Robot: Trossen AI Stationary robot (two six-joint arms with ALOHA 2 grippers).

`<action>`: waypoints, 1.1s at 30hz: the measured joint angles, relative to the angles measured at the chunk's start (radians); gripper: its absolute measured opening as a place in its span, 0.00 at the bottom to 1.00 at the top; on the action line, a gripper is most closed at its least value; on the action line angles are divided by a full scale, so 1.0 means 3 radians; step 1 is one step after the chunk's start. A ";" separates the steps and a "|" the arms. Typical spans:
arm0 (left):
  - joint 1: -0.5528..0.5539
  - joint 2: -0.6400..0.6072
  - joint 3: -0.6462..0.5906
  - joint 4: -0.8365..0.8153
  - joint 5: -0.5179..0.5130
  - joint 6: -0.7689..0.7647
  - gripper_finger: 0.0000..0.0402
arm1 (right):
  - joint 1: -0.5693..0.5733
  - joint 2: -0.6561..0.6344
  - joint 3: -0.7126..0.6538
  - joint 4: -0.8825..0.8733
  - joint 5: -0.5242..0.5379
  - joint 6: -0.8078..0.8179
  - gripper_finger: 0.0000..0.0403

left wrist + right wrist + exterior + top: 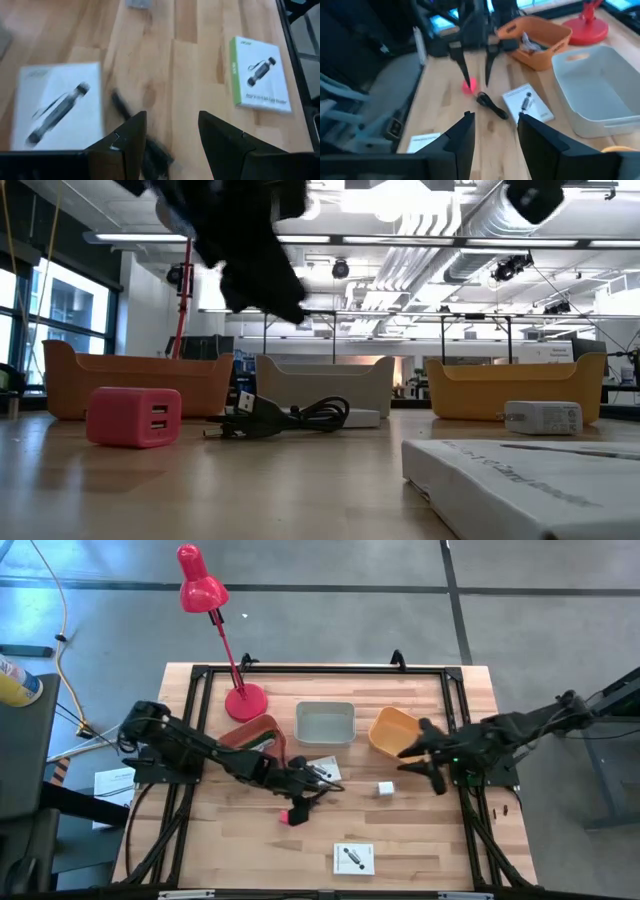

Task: Pick and place items into bin
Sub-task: Put the black charger cable into the dark brown bin

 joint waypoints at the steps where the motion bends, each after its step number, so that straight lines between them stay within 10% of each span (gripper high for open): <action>1: 0.0000 0.0077 0.0104 -0.0057 -0.0010 0.0004 0.41 | 0.0038 -0.0128 -0.0067 -0.0012 -0.0004 0.0006 0.35; 13: -0.0047 0.0764 0.1369 -0.1825 -0.0312 -0.0280 0.41 | 0.0194 -0.0817 -0.0330 -0.0382 0.0021 -0.0046 0.35; 33: -0.0065 0.1260 0.1478 -0.1959 -0.0172 -0.0639 0.41 | 0.0194 -0.0811 -0.0330 -0.0470 0.0228 -0.0130 0.35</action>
